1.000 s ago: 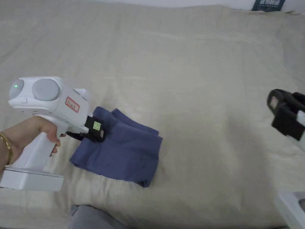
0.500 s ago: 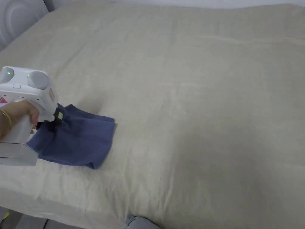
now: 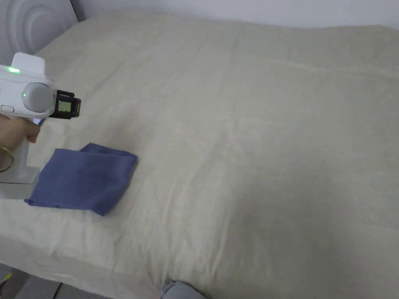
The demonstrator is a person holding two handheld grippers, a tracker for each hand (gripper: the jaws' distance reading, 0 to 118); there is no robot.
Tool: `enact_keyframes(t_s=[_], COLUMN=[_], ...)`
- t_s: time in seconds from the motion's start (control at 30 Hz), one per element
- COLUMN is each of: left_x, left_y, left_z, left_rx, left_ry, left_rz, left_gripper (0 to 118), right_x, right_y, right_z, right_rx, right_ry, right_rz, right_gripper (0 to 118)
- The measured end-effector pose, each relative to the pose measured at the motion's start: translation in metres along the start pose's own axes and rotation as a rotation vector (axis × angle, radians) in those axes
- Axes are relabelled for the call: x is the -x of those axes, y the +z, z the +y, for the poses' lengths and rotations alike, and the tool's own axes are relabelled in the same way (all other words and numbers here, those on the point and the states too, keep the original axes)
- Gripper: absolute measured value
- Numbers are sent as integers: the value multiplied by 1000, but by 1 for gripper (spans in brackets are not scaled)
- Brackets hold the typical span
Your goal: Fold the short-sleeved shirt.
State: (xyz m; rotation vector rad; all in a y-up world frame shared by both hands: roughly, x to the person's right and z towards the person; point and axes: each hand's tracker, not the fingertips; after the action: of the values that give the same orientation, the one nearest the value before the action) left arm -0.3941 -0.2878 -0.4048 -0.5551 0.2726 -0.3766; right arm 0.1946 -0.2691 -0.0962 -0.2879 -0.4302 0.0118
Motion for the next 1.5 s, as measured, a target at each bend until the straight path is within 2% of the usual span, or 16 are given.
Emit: enact_keyframes(t_s=[0.13,0.23,0.3,0.37,0.43,0.6,0.67,0.7,0.77,0.9,0.97,1.07,1.13,1.5], left_x=[-21,-48,-70,-92,-114,-175,-194,-202,-215,-232,-237,-240,-240,-243], left_y=[76,118,146,162,178,218,231,235,242,245,245,245,241,232], left_z=[27,39,42,39,34,12,1,-4,-13,-29,-37,-46,-51,-72], left_rx=[-289,-415,-474,-519,-529,-573,-595,-596,-586,-557,-553,-536,-514,-462], left_ry=[110,158,208,270,277,269,285,292,303,303,290,288,300,253], left_rz=[-92,-161,-231,-309,-374,-430,-462,-471,-488,-516,-518,-529,-534,-533], left_gripper=[118,118,118,118,118,114,103,91,76,32,16,10,0,0], right_x=[-5,-10,-27,-29,-33,-35,-36,-36,-37,-39,-40,-40,-39,-36], right_y=[8,11,17,20,20,19,19,20,19,19,19,21,21,12], right_z=[6,9,8,8,6,1,-3,-5,-11,-23,-28,-37,-40,-57], right_rx=[-50,-75,-91,-113,-127,-140,-141,-142,-149,-141,-139,-141,-138,-121], right_ry=[12,3,6,4,-1,-3,-26,-27,-36,-59,-65,-91,-92,-84], right_rz=[0,8,17,23,31,36,49,49,65,77,75,74,75,101], right_gripper=[0,0,0,0,0,0,0,0,0,0,0,0,0,0])
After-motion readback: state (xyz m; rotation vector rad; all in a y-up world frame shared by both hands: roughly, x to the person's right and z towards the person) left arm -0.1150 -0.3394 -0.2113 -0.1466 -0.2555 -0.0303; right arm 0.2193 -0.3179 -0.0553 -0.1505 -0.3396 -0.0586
